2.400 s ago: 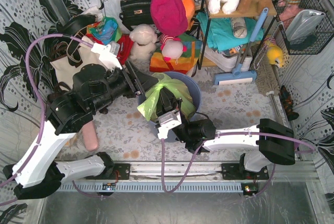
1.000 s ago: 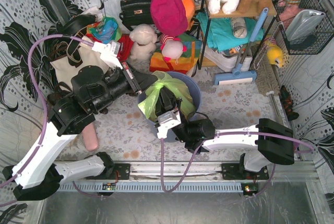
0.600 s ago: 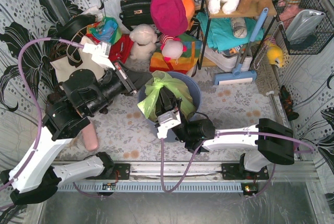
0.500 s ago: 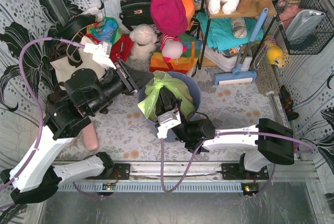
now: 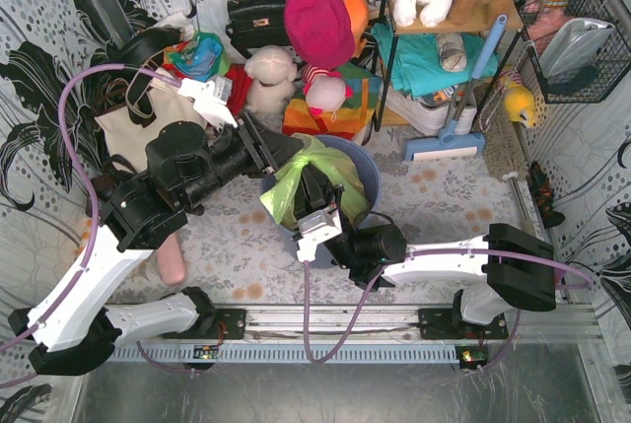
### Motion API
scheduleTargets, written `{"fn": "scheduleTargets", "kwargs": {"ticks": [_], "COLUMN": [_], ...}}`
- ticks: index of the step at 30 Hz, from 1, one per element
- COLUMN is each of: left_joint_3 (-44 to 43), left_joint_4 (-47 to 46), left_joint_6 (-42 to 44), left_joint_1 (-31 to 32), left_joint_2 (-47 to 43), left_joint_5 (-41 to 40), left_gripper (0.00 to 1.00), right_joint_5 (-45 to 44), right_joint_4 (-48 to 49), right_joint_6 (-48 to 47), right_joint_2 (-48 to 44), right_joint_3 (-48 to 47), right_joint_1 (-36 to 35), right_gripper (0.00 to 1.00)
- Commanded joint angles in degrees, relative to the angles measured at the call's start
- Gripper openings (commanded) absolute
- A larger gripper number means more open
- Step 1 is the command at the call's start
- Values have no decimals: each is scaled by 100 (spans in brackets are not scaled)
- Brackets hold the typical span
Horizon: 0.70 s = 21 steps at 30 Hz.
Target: Tie the trash bag
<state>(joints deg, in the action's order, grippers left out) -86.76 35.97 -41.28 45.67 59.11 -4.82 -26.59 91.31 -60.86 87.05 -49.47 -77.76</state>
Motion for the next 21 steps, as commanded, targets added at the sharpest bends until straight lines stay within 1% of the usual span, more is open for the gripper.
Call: {"fn": "scheduleTargets", "kwargs": {"ticks": [1,3,8,11,14,15,17,21], "left_joint_3": [5,12,6,1,-12,-15,-15,-24], "left_joint_4": [-290,-267,-210,-186,-186,-184,-203,-249], "left_joint_6": [92,96,110,129,138,138,147,176], "left_joint_1": [21,21,19,21,21,19,21,21], "left_joint_2": [-8,12,45,59,78,80,83,65], "left_joint_5": [22,16,-18,-32,-36,-31,-21,-27], "left_gripper": [39,38,39,37,32,30,22,0], "right_joint_5": [99,96,109,102,116,109,114,110], "right_joint_4": [564,563,564,564,564,564,564,564], "right_joint_6": [110,110,111,115,115,111,113,123], "right_joint_2": [-91,-87,-65,-65,-73,-74,-84,-99], "right_joint_3": [-36,-44,-54,-62,-54,-54,-47,-45], "right_joint_1": [-20,-20,-20,-20,-20,-20,-20,-25], "right_gripper": [5,5,5,5,5,5,5,5]}}
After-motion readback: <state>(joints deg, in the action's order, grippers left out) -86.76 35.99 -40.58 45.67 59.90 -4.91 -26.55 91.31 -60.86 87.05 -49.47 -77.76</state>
